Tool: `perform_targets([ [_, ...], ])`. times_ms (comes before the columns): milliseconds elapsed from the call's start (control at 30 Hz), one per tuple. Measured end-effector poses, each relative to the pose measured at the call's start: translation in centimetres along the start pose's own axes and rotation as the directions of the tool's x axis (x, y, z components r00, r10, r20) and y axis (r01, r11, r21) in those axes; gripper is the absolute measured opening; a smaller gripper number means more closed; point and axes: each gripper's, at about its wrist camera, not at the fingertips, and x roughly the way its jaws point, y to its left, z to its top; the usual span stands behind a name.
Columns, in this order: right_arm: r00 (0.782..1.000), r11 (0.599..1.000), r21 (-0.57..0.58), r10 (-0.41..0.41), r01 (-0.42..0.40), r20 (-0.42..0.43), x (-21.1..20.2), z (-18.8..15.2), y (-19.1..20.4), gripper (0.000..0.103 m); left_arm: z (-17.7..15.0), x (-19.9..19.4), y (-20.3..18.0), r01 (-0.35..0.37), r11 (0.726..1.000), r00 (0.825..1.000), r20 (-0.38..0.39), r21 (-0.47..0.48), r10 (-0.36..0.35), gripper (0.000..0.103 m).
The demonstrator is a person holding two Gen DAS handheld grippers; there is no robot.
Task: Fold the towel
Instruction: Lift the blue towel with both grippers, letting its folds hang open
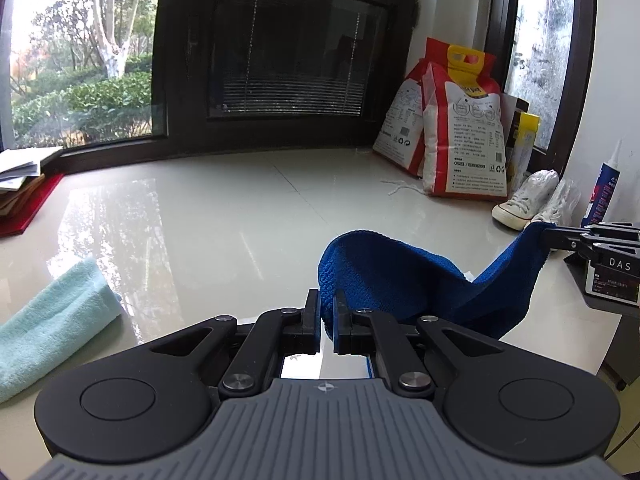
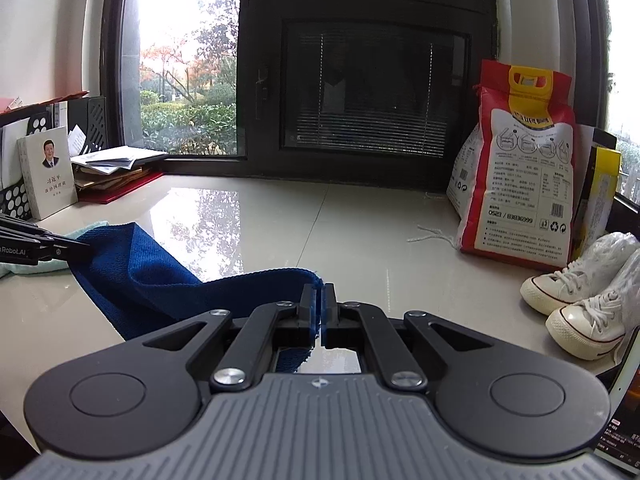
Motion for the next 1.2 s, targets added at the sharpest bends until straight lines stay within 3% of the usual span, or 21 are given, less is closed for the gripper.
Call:
perform_targets([
  [500,0.996,0.999,-0.042,0.003,0.001,0.094,-1.6,3.5,0.2,0.002,2.4,-3.4,0.1,-0.023,0.997,0.998,0.059,0.072,0.019,0.006],
  [1200,0.992,1.000,-0.004,0.015,-0.015,0.129,3.4,6.6,-1.0,0.002,6.0,0.6,2.3,-0.048,0.995,0.996,0.086,0.083,0.041,0.007],
])
